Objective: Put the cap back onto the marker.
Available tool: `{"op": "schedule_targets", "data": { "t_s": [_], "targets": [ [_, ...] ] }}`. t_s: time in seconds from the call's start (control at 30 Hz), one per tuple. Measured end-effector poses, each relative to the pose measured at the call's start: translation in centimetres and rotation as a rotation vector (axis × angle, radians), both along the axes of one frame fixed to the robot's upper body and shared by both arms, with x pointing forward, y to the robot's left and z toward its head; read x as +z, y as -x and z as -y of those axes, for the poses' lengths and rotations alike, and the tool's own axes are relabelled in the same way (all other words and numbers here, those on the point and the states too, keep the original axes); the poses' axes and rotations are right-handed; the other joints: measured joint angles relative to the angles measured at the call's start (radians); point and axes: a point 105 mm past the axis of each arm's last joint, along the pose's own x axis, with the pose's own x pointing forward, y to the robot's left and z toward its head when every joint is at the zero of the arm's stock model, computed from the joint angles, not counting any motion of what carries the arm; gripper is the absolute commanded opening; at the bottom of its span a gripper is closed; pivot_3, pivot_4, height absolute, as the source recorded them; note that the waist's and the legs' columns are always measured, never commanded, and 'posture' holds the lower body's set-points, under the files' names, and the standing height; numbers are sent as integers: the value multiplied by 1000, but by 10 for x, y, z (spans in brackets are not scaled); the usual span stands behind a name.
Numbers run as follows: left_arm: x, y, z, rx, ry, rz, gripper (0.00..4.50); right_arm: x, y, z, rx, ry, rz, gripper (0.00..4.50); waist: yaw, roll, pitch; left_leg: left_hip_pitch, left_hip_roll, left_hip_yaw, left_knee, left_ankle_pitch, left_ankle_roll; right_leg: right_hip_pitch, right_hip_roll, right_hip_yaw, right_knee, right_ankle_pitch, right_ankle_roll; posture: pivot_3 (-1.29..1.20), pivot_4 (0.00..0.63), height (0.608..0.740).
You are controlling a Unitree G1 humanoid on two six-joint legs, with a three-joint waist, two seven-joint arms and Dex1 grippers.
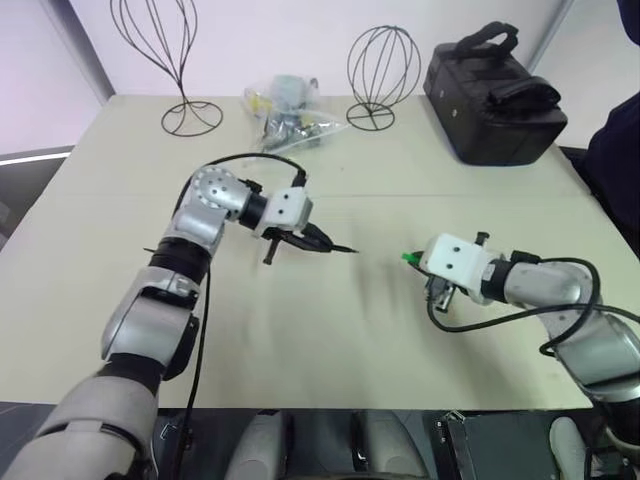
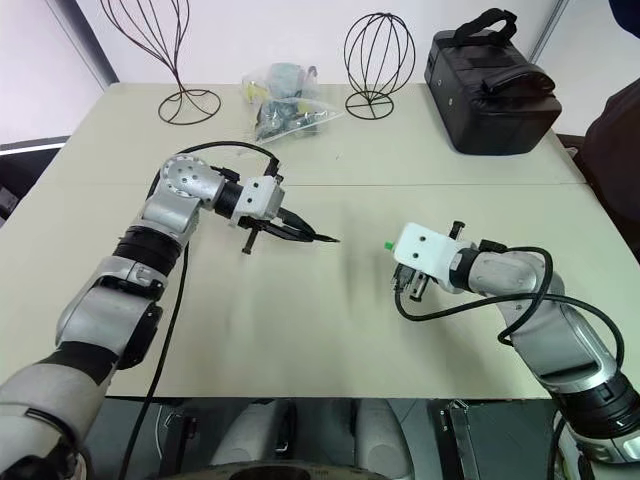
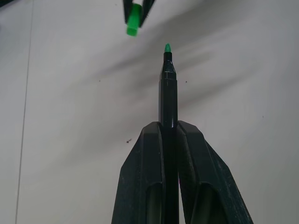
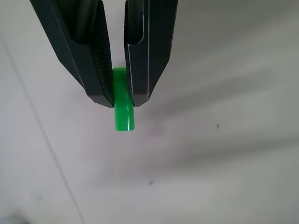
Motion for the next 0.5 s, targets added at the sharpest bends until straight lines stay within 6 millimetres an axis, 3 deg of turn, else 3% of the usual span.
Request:
{"op": "schedule_targets", "data": {
  "t_s": [0.5],
  "targets": [
    [-3, -11, 15, 37, -4, 159, 0, 4, 3, -21, 27, -62, -49, 61, 0, 0, 0, 0, 0, 0, 0, 0, 0, 0, 0, 0, 0, 0, 0, 0, 150, 740]
  ]
}}
